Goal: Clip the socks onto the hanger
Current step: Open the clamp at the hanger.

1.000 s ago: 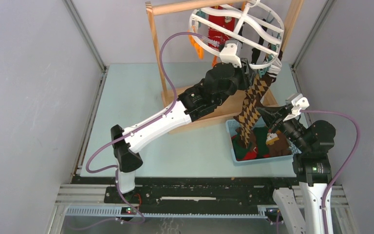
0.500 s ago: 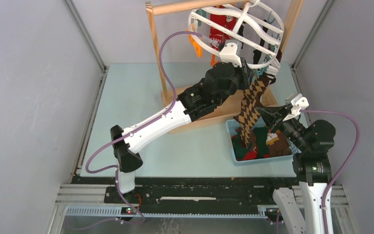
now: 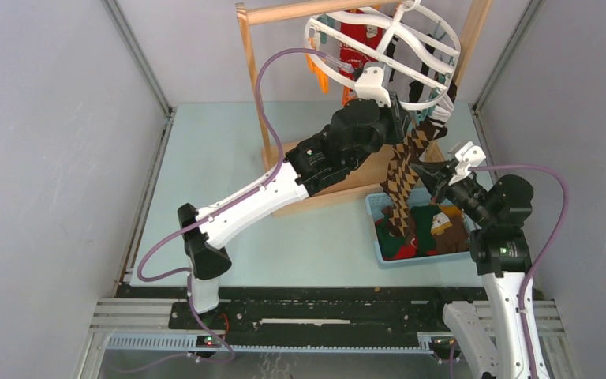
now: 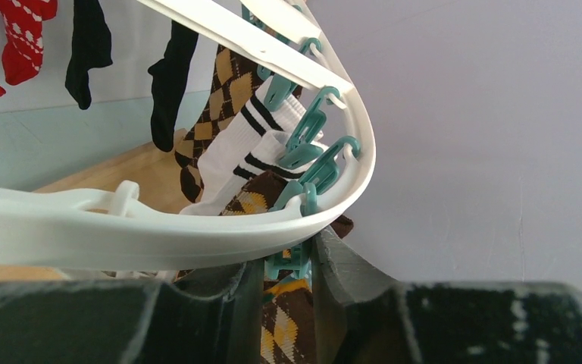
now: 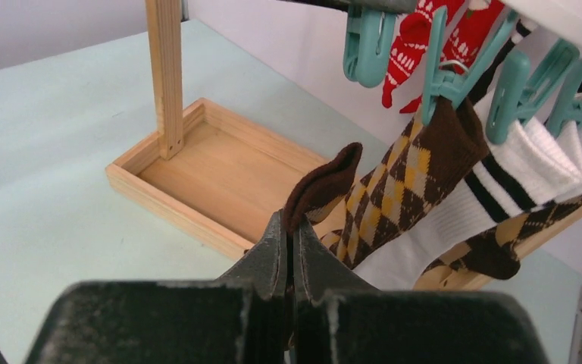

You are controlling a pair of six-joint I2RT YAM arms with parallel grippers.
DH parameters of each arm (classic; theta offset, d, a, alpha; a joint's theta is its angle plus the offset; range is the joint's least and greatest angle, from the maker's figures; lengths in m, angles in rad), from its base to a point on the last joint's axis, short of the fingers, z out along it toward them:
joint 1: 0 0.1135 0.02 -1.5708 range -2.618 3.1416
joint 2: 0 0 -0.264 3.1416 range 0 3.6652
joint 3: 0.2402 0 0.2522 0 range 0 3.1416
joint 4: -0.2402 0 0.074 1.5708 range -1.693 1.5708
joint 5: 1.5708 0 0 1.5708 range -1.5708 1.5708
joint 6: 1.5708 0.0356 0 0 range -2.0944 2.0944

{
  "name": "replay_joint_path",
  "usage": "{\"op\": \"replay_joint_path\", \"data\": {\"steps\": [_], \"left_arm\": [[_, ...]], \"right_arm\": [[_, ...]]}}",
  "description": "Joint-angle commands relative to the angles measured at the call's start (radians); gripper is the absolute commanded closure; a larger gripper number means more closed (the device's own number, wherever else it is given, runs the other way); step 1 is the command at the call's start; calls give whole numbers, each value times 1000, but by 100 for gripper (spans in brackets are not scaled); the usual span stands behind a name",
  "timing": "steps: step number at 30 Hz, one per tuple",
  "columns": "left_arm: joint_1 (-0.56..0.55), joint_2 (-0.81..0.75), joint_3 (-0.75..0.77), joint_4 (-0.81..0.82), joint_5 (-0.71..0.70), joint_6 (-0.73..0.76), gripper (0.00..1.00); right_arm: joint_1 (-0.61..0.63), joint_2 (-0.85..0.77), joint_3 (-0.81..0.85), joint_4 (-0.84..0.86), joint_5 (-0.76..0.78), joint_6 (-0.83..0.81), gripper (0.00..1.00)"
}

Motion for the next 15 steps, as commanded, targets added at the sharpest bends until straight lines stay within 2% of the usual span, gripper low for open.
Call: {"op": "replay_joint_path", "data": {"steps": [1,8,15], "left_arm": [[8,-12,63,30,-40,-20,97],[8,-12,62,29,-41,-24,98],[8,-20,51,27,-47,-31,98]], "right_arm": [[6,25,32,93,-44,-82,100],[33,85,65,120,-80,-118,100],[64,131,110,140,-10,-98,100]]}}
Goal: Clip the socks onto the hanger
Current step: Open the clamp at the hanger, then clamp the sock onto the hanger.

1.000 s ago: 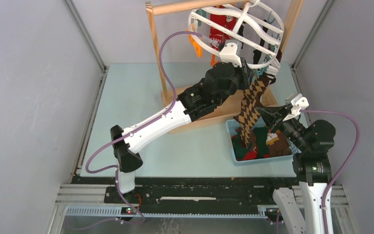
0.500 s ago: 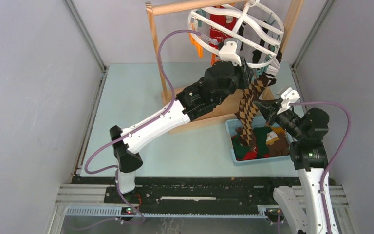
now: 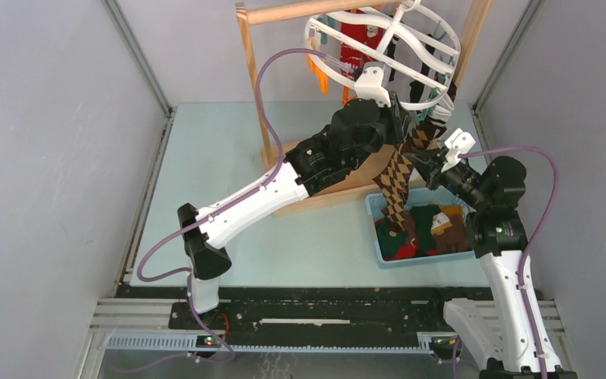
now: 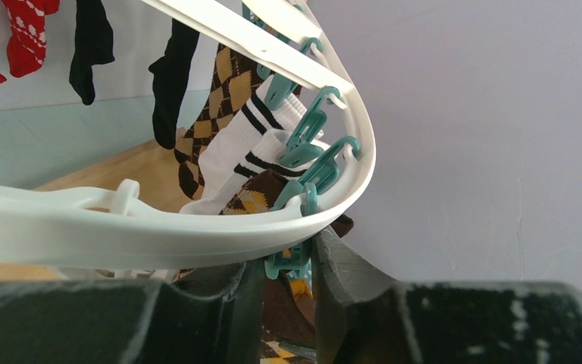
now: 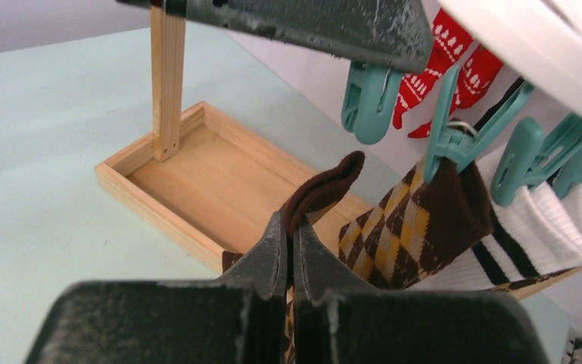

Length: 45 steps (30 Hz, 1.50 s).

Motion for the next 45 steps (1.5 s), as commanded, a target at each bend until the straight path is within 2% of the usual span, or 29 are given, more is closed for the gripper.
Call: {"op": "replay_joint_path", "data": {"steps": [1,18,29,45], "left_arm": [[8,-22,49,29,-45,-24,98],[8,-32,32,30,-49,-34,98],[8,-30,32,25,-47,-37,98],[10,-25,34,23,-38,-37,98]], "right_arm": [[29,12,62,70,40,-9,100],[99,33,97,77,189,-32,100],[120,25,96,78,165,-65,100],[129,40,143,57,241,-127,100]]}}
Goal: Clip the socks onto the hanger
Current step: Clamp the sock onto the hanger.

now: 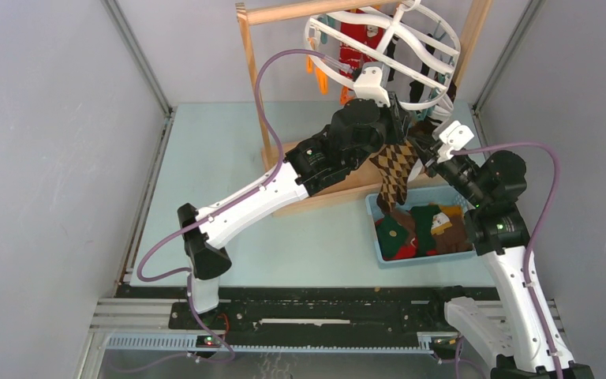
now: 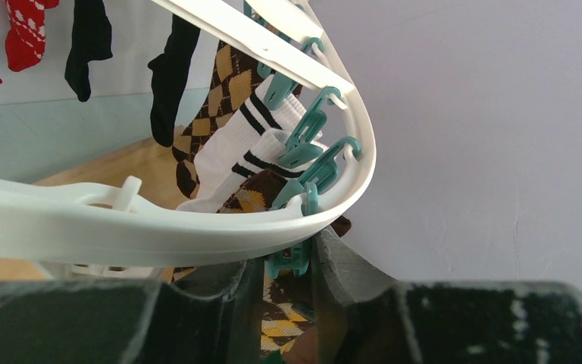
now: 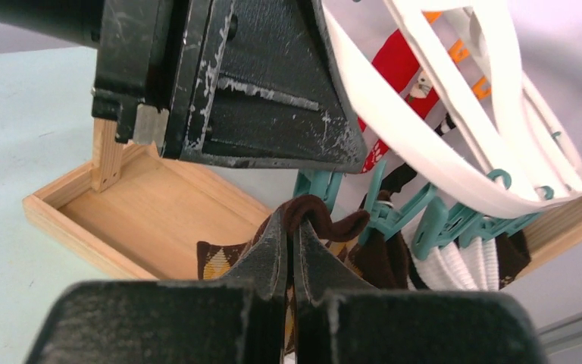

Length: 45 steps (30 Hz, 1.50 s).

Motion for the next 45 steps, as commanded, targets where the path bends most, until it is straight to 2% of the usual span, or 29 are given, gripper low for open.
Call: {"op": "replay_joint_path", "data": {"steps": [1,9,19,30,45], "left_arm": [[10,-24,35,27,-33,-18,98],[10,-24,35,28,-29,-17,98],[10,-25,30,27,-28,-19,98],[10,-30,30,29,-26,-28,98],[10,-29,28,23,-22,-46,98]], "right_arm": [[-3,-4,51,15,25,-34,100],[-6,-7,51,6,14,-53,100],[-47,-14,64,-153,-48,-137,100],[-72,-10,65,-203,-82,-159,100],[-42,9,64,-121,-33,-111,100]]}}
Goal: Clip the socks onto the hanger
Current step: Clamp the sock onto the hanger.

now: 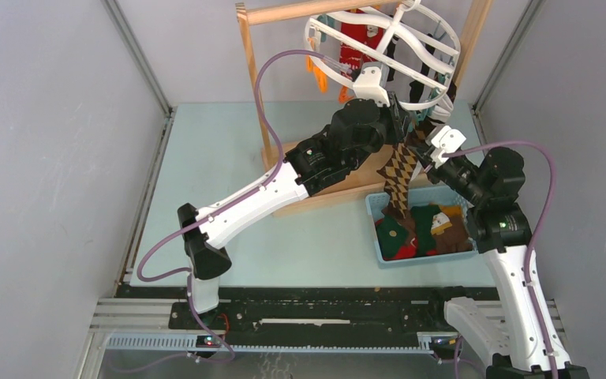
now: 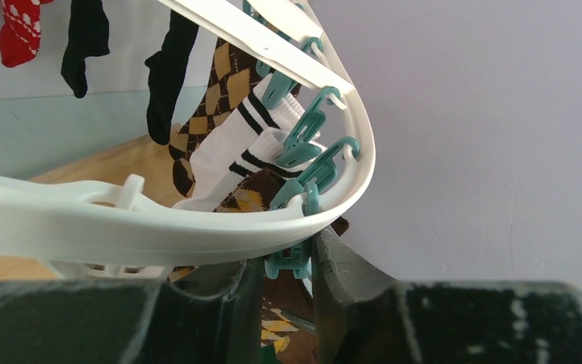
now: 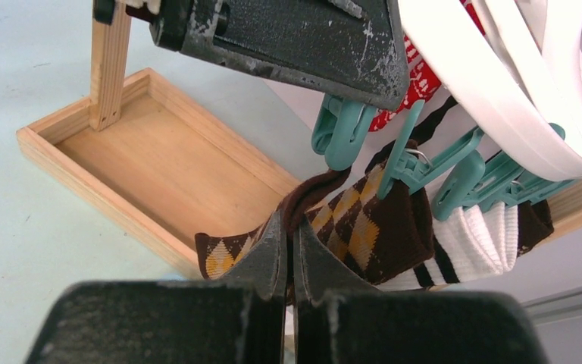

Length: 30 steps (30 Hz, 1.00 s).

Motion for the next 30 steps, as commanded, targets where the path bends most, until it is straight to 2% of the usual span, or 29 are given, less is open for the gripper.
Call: {"op": "replay_joint_path", "data": {"steps": [1,14,30], "left_arm": [[9,-29,28,22,-25,-32,98],[9,-30,30,14,-31,-40,99],[9,-20,34,11,-35,-40,99]], "right_arm": [[21,4,40,60,37,20,100],[81,16,39,107,129,13,100],[132,19,54,126,166,-27,100]]}}
